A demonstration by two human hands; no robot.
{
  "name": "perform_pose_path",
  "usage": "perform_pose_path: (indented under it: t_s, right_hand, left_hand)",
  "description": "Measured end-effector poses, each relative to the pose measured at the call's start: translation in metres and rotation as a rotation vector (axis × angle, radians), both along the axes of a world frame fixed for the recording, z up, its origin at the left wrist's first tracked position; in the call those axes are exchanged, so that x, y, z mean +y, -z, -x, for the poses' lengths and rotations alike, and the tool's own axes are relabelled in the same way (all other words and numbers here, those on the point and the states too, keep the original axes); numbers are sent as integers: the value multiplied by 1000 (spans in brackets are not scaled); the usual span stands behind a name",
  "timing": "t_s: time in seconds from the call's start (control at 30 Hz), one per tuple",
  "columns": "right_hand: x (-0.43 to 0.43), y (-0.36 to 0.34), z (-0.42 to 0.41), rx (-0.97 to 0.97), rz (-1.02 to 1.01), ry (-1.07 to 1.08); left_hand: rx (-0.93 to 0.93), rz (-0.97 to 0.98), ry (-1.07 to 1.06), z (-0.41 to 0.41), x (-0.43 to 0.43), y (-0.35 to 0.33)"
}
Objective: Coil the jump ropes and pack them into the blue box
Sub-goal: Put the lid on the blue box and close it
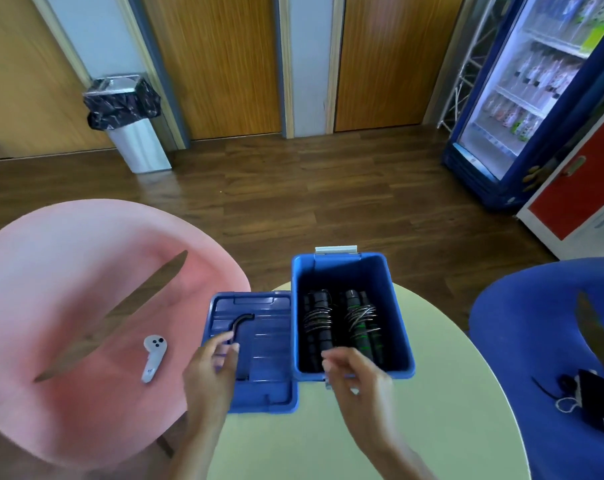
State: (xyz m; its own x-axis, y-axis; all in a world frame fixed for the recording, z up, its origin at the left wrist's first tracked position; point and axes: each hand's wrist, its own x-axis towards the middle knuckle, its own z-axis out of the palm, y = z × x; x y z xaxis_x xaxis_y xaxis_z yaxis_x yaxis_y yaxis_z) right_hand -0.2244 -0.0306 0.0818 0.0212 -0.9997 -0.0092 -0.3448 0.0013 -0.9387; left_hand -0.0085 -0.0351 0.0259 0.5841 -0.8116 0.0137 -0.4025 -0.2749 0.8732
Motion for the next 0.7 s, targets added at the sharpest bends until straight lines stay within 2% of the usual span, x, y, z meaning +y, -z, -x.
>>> perform_pose_path:
  t_s: [0.07,0.13,0.3,0.5,0.7]
  right_hand:
    - [12,15,-30,58,-101,-129]
    - [22,39,-57,137,-241,-163]
    - [32,89,-90,217,-627,58]
    - [21,109,-106,269,-730,199]
    - [17,118,-109,215,-743,277]
  left_hand:
    - [-70,-142,-82,-25,9,20]
    - [-113,-289,-112,-48,17,39]
    - [-40,-584,-33,-79,28,71]
    - [70,-666,128,-85,30,81]
    - [53,-574,39,-88,35,79]
